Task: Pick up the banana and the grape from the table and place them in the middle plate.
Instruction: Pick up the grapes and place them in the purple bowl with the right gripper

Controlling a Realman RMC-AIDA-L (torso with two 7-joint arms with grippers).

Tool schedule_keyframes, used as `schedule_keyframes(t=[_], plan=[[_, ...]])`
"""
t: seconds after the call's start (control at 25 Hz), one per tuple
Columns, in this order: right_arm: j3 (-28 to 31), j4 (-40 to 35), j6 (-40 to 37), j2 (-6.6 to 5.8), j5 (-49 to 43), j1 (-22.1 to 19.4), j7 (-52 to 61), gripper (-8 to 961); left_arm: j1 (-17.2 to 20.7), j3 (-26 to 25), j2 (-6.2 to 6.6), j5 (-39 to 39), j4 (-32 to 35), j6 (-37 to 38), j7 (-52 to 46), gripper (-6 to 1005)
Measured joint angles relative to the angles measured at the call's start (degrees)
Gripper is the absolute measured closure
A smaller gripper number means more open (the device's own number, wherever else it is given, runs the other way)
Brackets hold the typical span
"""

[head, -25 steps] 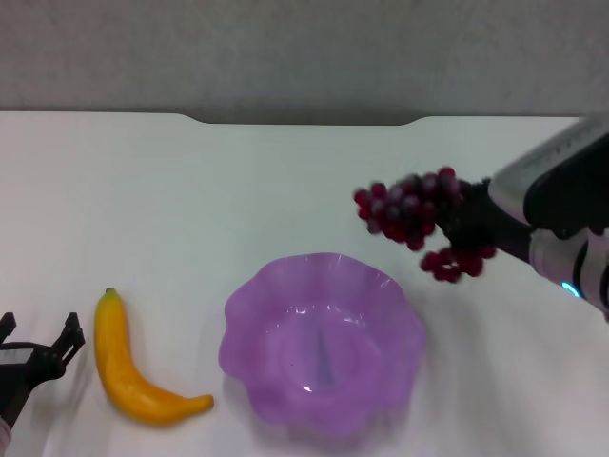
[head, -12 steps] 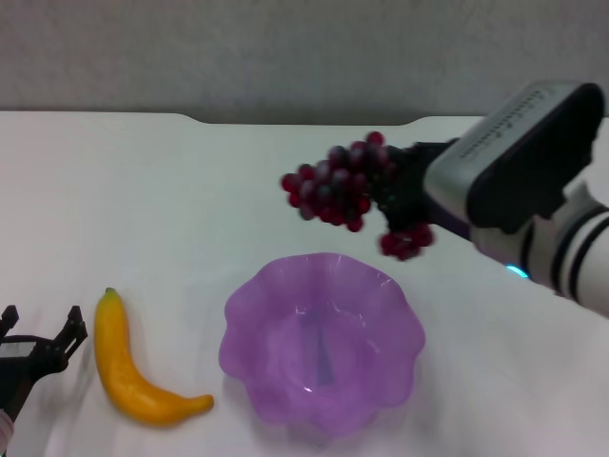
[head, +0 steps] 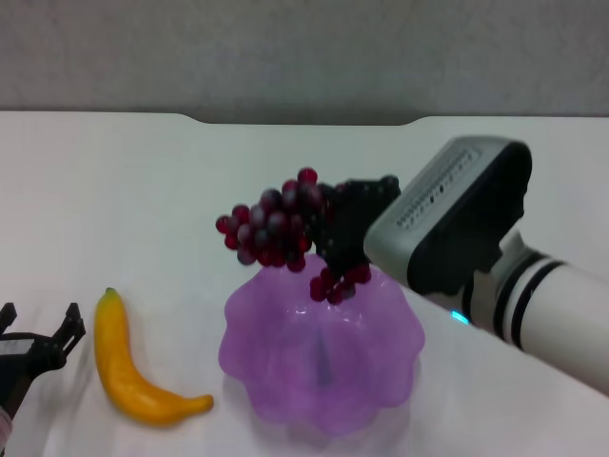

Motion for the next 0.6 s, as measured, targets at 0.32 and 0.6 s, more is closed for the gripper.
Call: schedule_keyframes(t=[0.32, 0.6], plan=[[-0.6, -7.1, -3.0, 0.05, 3.4, -1.4, 0.7, 708, -0.1, -0.5, 0.00, 0.0, 0.0, 0.0, 0.0, 108], [-0.8, -10.9, -5.1, 0.04, 4.2, -2.8, 0.8, 711, -0.1, -0.5, 0.00, 0.0, 0.1, 0.0, 0.0, 108]])
